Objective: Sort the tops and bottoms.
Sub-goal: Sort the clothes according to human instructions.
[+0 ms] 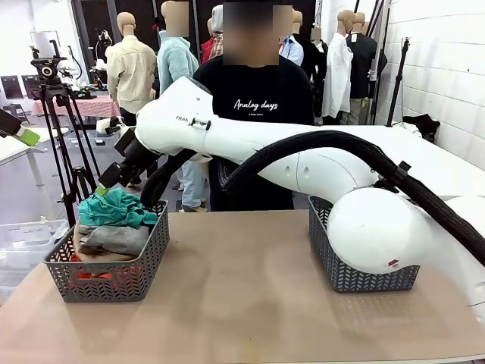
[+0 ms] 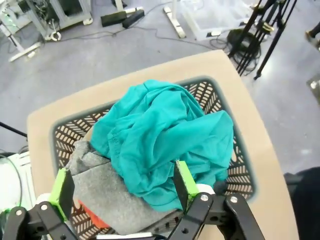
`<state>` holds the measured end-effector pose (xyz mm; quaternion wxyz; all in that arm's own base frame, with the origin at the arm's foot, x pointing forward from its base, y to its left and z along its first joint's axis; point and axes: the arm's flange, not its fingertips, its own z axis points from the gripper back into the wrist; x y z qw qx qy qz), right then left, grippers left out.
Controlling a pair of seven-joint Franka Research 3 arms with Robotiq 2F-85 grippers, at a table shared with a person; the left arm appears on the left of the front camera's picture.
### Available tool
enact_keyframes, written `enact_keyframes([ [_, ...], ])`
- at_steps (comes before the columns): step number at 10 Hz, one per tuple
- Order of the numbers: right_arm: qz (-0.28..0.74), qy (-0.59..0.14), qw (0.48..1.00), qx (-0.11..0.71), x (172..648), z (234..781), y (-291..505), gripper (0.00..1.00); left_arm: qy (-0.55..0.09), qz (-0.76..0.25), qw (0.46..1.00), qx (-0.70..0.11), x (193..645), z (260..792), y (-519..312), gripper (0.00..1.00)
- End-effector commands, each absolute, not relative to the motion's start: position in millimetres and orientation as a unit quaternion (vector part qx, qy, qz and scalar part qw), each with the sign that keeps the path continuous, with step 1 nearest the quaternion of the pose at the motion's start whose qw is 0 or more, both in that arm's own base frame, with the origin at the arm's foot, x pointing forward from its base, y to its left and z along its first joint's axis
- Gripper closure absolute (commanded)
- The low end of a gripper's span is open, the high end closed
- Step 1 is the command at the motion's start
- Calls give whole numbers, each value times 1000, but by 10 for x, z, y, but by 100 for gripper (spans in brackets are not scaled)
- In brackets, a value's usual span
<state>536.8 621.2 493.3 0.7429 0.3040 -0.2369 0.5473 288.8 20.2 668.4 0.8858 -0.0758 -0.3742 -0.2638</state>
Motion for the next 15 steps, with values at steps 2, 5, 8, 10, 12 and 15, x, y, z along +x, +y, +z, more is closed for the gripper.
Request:
enact_keyframes([
  [2,551,-234,741,303,5364,4872,6230,0,-370,-265,887,-72,2892,6700,216,0],
  [5,551,-234,741,303,5364,4872,6230,0,-370,-265,887,-72,2892,6700,216,0],
  [8,551,-234,741,303,5364,4872,6230,0,-370,-265,887,-72,2892,6700,216,0],
  [10,551,-234,741,303,5364,4872,6230,0,-370,-265,887,-72,2892,6700,216,0],
  [12,551,-234,741,303,5364,4872,6230,0,-370,-265,887,-72,2892,6700,216,0],
  [15,551,-234,741,303,5364,4872,6230,0,-370,-265,887,-72,2892,6700,216,0],
])
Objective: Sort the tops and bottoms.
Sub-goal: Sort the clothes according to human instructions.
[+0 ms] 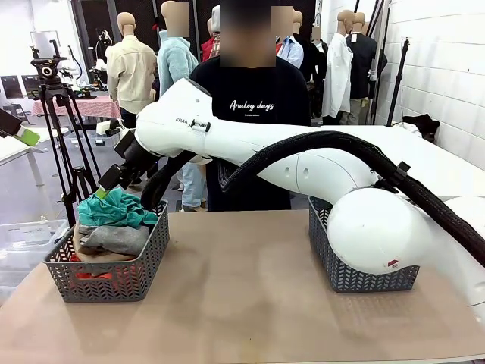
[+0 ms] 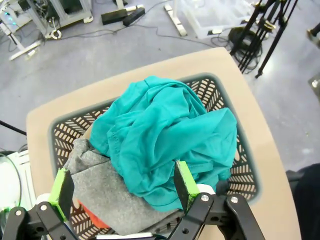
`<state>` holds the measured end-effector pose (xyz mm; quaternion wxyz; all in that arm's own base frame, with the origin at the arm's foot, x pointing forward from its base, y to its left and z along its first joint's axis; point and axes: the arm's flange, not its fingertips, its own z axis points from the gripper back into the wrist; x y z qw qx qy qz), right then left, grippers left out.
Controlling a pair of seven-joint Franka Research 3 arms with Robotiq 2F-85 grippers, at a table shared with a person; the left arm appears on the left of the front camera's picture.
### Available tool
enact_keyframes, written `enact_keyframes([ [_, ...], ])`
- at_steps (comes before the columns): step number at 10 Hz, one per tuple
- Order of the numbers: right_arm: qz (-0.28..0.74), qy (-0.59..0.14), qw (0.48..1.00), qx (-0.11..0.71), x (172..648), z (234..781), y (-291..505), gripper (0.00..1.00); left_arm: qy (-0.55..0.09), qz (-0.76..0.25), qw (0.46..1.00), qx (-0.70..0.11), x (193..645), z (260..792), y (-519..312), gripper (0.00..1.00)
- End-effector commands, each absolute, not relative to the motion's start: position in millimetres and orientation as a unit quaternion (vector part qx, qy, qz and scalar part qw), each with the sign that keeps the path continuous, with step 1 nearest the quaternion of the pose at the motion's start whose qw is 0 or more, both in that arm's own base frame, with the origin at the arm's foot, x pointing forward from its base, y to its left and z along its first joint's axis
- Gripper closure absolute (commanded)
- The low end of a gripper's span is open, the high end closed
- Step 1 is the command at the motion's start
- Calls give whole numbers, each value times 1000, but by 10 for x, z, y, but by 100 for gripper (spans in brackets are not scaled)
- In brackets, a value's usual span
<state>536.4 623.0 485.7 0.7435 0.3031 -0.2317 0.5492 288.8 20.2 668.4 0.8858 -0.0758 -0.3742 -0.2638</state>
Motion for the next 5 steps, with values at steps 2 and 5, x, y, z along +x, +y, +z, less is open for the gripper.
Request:
enact_keyframes([
  [2,555,-234,740,299,5347,4930,6166,0,-370,-265,887,-72,2892,6700,216,0],
  [5,526,-227,755,319,5132,5027,5475,0,-370,-265,887,-72,2892,6700,216,0],
])
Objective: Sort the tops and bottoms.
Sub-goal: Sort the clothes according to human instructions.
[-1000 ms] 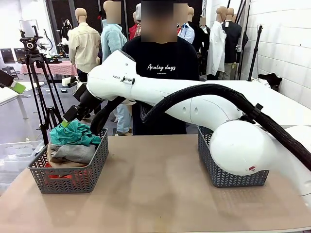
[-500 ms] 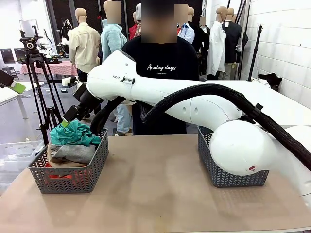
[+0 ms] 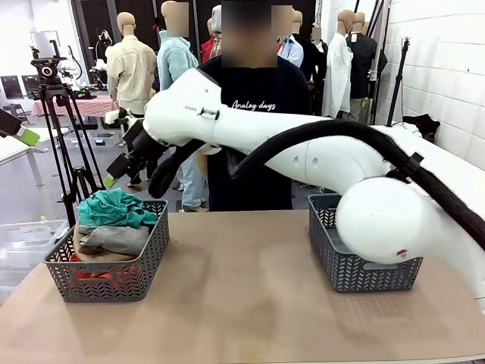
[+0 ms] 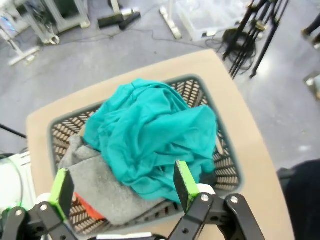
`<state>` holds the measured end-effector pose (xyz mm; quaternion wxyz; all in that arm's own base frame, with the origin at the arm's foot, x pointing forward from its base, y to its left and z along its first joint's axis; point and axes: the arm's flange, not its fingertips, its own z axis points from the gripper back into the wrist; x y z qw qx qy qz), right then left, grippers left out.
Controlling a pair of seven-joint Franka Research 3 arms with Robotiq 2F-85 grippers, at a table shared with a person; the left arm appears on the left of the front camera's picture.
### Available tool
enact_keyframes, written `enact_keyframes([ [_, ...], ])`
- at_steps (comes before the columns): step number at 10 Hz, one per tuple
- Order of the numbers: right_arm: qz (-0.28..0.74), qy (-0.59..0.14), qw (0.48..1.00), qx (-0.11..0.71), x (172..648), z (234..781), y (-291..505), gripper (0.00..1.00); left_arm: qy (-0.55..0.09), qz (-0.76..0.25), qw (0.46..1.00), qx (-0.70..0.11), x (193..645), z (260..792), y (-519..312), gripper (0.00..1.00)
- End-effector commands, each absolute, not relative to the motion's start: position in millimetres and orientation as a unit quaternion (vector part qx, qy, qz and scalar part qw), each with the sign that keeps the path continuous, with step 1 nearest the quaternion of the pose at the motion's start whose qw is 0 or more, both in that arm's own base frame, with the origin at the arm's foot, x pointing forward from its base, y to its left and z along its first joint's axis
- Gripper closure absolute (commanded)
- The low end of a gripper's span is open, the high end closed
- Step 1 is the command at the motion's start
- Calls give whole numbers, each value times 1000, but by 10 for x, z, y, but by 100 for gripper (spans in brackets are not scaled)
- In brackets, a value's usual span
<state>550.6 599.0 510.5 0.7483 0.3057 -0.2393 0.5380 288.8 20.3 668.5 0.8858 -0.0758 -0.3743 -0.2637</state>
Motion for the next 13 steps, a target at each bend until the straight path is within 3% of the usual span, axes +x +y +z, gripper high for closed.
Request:
enact_keyframes([
  [1,516,-224,765,312,5029,5053,5260,0,-370,-265,887,-72,2892,6700,216,0],
  [5,488,-169,807,285,4325,4996,4296,0,-370,-265,887,-72,2892,6700,216,0],
  [9,368,-212,873,240,3524,4927,3513,0,-370,-265,887,-72,2892,6700,216,0],
  [13,354,-233,873,241,3460,4934,3433,0,-370,-265,887,-72,2892,6700,216,0],
])
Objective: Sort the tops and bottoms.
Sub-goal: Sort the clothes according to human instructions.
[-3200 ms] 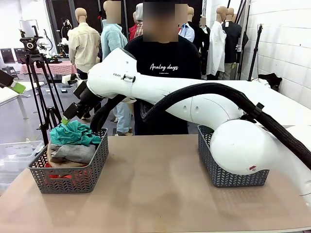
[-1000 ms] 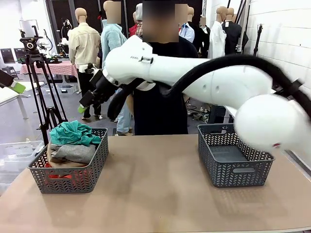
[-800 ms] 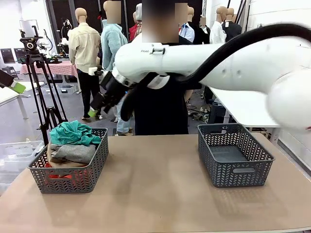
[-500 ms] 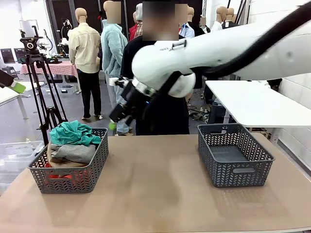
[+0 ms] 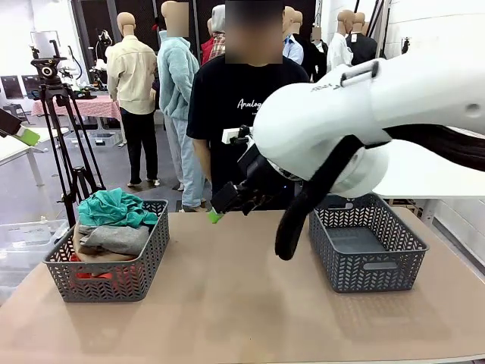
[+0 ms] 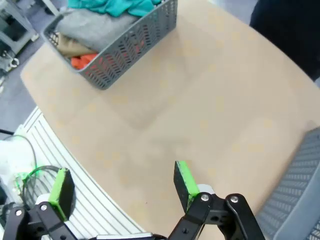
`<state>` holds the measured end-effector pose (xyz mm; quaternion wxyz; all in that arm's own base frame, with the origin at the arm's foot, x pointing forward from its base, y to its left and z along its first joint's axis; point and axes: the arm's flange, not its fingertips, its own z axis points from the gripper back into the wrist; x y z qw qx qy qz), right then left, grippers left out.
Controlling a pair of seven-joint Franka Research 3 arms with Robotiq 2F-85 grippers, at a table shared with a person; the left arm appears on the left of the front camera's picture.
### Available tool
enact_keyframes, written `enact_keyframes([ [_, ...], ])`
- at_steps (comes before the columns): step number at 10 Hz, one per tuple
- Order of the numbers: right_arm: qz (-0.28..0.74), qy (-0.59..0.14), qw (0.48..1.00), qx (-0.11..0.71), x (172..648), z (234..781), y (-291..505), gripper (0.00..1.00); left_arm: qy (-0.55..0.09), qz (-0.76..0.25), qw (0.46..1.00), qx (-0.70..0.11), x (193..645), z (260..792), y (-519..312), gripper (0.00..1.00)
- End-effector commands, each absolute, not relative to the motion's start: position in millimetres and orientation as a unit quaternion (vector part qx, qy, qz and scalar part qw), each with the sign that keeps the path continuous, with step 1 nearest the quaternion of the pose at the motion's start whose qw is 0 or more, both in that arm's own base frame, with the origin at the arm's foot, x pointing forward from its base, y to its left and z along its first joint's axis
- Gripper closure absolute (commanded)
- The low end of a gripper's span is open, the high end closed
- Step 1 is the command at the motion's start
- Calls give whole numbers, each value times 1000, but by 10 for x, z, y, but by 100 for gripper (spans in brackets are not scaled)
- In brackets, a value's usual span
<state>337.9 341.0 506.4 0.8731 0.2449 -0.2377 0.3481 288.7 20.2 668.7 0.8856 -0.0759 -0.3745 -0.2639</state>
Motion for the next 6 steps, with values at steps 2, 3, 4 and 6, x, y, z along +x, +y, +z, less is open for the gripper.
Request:
enact_keyframes([
  [2,348,-238,873,245,3379,5064,3410,0,-370,-265,887,-72,2892,6700,216,0],
  [3,348,-238,873,245,3379,5064,3410,0,-370,-265,887,-72,2892,6700,216,0],
  [4,348,-238,873,245,3379,5064,3410,0,-370,-265,887,-72,2892,6700,216,0],
  [6,348,-238,873,245,3379,5064,3410,0,-370,-265,887,-72,2892,6700,216,0],
])
